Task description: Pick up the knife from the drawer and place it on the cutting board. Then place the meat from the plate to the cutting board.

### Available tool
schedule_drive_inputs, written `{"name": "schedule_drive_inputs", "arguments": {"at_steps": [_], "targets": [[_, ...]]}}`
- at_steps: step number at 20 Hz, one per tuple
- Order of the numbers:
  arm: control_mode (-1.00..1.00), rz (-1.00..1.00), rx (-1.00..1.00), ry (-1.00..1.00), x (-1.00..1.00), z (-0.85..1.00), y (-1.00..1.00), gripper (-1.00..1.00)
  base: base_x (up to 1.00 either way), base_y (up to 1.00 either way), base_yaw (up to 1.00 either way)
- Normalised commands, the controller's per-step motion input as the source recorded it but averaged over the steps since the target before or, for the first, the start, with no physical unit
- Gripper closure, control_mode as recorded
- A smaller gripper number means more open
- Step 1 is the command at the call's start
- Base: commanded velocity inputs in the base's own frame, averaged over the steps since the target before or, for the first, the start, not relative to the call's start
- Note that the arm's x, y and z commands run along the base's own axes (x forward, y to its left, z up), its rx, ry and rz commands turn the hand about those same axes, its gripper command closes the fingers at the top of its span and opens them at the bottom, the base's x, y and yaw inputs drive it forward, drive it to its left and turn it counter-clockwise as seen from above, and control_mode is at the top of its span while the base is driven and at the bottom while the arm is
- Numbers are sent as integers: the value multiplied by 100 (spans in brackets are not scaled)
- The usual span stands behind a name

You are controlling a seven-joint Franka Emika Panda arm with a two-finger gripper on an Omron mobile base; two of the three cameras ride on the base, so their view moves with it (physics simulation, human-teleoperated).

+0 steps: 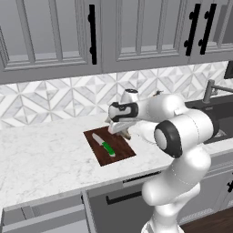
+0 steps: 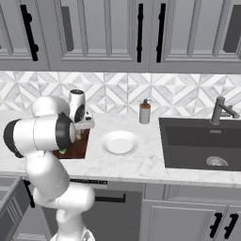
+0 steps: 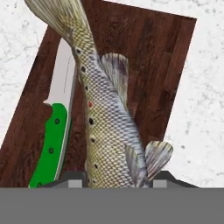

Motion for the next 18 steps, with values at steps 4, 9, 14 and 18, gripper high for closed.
{"name": "schedule_drive_inputs", "arguments": {"at_steps": [4, 9, 14, 18], "targets": [[-100, 5, 5, 11, 29, -26, 4, 100, 0, 0, 0], [-100, 1, 12, 11, 33, -37, 29, 100, 0, 0, 0], [-100, 0, 0, 9, 29, -28, 41, -100, 0, 0, 0], [-100, 0, 0, 4, 12, -12, 31, -100, 0, 0, 0]]}}
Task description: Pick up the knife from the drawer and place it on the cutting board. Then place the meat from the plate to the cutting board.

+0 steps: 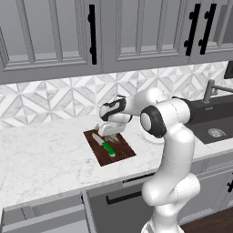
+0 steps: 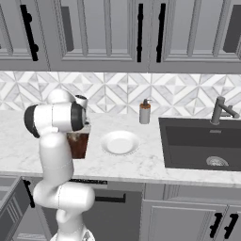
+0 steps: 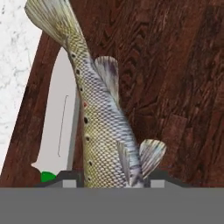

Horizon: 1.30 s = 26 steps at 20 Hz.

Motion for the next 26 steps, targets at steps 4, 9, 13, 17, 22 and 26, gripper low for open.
{"name": "schedule_drive_inputs", "arguments": {"at_steps": [4, 9, 13, 17, 22, 26], "targets": [[-100, 0, -4, 0, -6, 4, 2, -100, 0, 0, 0], [-100, 0, -1, -1, -37, 16, 0, -100, 0, 0, 0], [-100, 0, 0, -6, -81, 32, 0, -100, 0, 0, 0], [-100, 0, 0, -14, -100, 39, 0, -100, 0, 0, 0], [-100, 0, 0, -19, -100, 57, 0, -100, 0, 0, 0], [-100, 0, 0, -23, -100, 73, 0, -100, 0, 0, 0]]}}
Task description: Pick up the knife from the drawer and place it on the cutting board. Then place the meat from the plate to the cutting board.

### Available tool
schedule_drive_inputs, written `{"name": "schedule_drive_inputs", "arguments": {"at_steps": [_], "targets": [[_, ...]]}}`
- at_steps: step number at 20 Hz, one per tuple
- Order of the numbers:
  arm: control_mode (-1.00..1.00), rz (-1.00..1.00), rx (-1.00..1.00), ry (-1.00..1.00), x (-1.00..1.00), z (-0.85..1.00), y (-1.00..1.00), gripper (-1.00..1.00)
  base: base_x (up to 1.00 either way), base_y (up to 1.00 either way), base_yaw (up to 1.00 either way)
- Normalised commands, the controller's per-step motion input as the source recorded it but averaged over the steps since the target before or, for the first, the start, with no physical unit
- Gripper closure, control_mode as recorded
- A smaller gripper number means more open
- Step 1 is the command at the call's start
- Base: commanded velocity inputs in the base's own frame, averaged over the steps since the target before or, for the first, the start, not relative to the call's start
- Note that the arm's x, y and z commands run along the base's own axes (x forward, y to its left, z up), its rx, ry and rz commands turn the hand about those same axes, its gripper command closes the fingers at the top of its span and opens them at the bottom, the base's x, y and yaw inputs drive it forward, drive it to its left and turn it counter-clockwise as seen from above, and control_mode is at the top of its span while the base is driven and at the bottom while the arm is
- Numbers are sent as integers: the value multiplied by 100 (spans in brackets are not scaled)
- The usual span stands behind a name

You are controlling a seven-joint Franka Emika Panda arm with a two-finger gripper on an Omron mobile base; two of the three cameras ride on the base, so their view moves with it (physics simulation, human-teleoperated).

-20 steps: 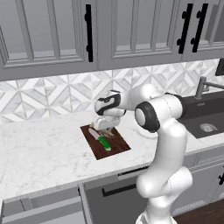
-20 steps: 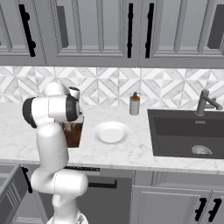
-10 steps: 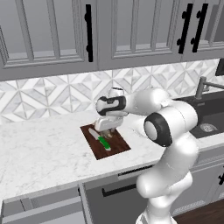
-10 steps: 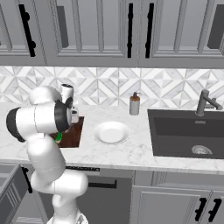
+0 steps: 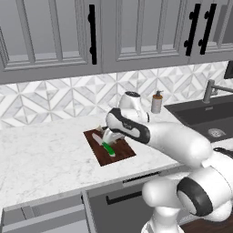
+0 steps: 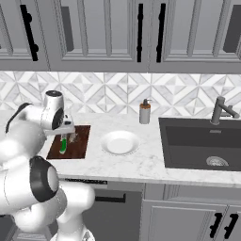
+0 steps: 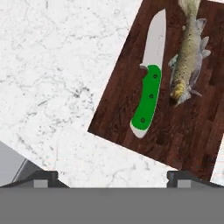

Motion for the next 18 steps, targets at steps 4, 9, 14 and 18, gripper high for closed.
{"name": "schedule_drive_inputs", "arguments": {"at_steps": [4, 9, 14, 18], "targets": [[-100, 0, 0, -25, -100, 68, 0, -100, 0, 0, 0], [-100, -3, 0, -31, -100, 71, 0, -100, 0, 0, 0], [-100, -3, 0, -32, -100, 93, 0, -100, 0, 0, 0], [-100, -1, 0, -22, -90, 70, 0, -100, 0, 0, 0]]}}
